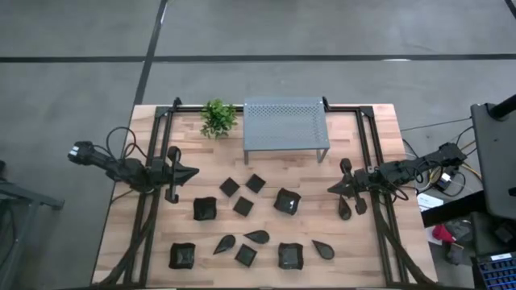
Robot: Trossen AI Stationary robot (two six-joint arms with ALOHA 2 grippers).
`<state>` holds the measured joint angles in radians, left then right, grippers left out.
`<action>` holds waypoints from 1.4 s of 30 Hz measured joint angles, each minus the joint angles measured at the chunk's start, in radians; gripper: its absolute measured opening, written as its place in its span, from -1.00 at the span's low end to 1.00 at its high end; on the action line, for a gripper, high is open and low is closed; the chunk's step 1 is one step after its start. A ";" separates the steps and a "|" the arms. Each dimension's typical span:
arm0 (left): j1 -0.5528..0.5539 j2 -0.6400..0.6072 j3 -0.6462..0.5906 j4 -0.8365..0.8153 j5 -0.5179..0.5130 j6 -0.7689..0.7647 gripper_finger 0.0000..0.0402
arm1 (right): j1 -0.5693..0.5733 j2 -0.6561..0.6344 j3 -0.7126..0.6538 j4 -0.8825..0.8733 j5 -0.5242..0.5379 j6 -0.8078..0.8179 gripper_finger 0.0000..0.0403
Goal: Pick & Place Mini shaped plates
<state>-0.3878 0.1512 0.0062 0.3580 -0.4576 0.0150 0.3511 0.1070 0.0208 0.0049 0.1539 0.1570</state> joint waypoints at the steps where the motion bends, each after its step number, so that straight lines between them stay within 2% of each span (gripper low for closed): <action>1: 0.000 0.000 0.000 0.000 0.000 0.000 -1.00 | 0.000 0.000 0.000 0.000 0.000 0.000 -0.96; 17: 0.000 0.000 0.000 0.000 0.000 0.000 -1.00 | 0.000 0.000 0.000 0.029 0.001 0.001 -0.96; 22: 0.000 0.000 0.000 0.000 0.000 0.000 -1.00 | 0.000 0.000 0.000 0.091 0.008 0.176 -0.96; 30: 0.000 0.000 0.000 0.000 0.000 0.000 -1.00 | 0.000 0.002 0.000 0.222 0.036 0.181 -0.96; 36: 0.000 0.000 0.000 0.000 0.000 0.000 -1.00 | 0.000 0.011 0.000 0.245 -0.030 0.233 -0.96; 42: 0.000 0.000 0.000 0.000 0.000 0.000 -1.00 | 0.000 0.073 0.000 0.293 -0.048 0.176 -0.96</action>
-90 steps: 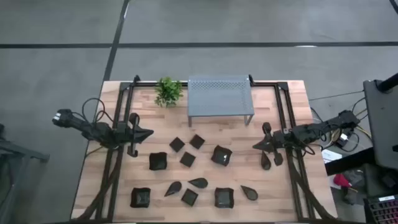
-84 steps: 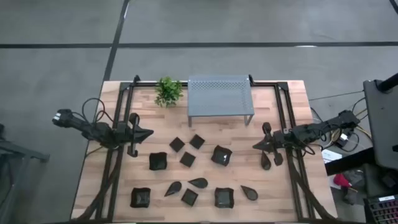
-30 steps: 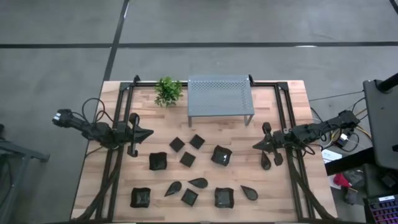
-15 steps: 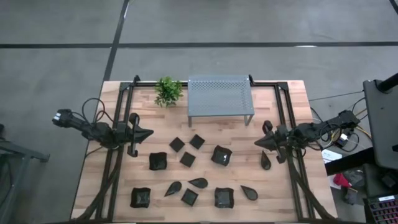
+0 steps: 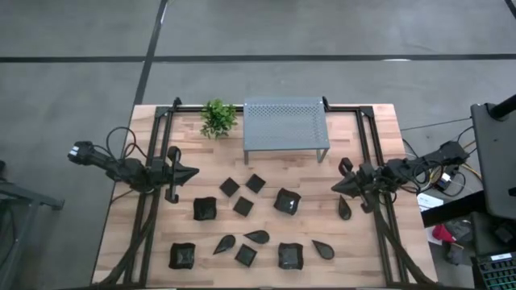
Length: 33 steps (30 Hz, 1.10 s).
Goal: Pick & Place Mini shaped plates
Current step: Put the distorted square plate on the shelf
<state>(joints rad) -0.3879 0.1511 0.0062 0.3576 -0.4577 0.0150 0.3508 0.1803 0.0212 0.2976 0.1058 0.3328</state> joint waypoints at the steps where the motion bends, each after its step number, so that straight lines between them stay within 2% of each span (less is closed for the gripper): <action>1: 0.000 0.000 0.000 0.000 0.000 0.000 -1.00 | 0.000 0.016 0.000 0.012 -0.001 0.000 -0.96; 13: 0.000 0.000 0.000 0.000 0.000 0.000 -1.00 | 0.052 0.278 0.012 0.237 0.002 0.004 -0.91; 18: 0.000 0.000 0.000 0.000 0.000 0.000 -1.00 | 0.072 0.426 0.074 0.230 0.117 -0.020 -0.65; 22: 0.000 0.000 0.000 0.000 0.000 0.000 -1.00 | 0.072 0.568 0.152 0.232 0.135 -0.026 -0.39; 27: 0.000 0.000 0.000 0.000 0.000 0.000 -1.00 | 0.072 0.772 0.273 0.207 0.157 -0.021 -0.22; 33: 0.000 0.000 0.000 0.000 0.000 0.000 -1.00 | 0.072 1.002 0.463 -0.006 0.158 0.004 -0.21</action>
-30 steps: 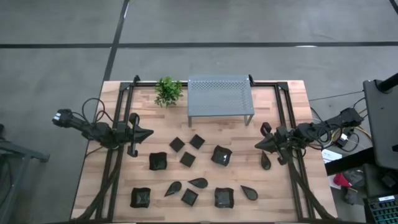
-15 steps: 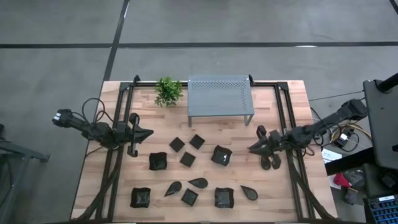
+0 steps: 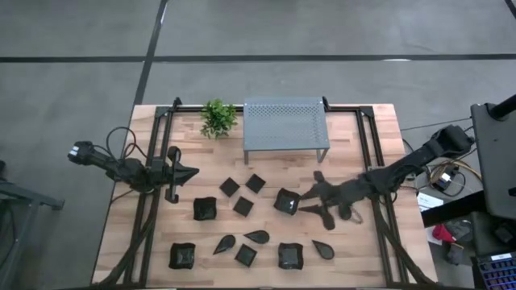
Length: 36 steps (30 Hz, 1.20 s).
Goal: Pick & Place Mini shaped plates
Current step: Put the distorted square plate on the shelf
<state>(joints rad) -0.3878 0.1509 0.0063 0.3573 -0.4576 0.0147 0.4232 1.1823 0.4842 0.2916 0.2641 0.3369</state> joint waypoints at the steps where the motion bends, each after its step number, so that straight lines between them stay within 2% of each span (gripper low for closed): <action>1: 0.000 0.000 0.000 0.000 0.000 0.000 -1.00 | 0.000 0.035 0.032 -0.034 0.001 -0.004 -0.22; 7: 0.000 0.000 0.000 0.000 0.000 0.000 -1.00 | 0.000 0.222 0.191 -0.085 0.006 -0.063 -0.30; 14: 0.000 0.000 0.000 0.000 0.000 0.000 -1.00 | 0.000 0.394 0.360 -0.226 0.045 -0.036 -0.37; 18: 0.000 0.000 0.000 0.000 0.000 0.000 -1.00 | 0.000 0.487 0.453 -0.398 0.067 0.003 -0.40; 21: 0.000 0.000 0.000 -0.001 0.000 0.000 -1.00 | 0.000 0.543 0.520 -0.544 0.125 0.069 -0.39; 27: 0.000 0.000 0.000 -0.002 0.000 0.000 -1.00 | 0.000 0.618 0.605 -0.694 0.131 0.106 -0.34; 36: 0.000 0.000 0.000 -0.003 0.000 0.000 -1.00 | 0.002 0.628 0.613 -0.733 0.129 0.128 -0.43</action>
<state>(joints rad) -0.3879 0.1513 0.0059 0.3542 -0.4577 0.0148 0.4255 1.8107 1.0972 -0.4412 0.3932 0.4650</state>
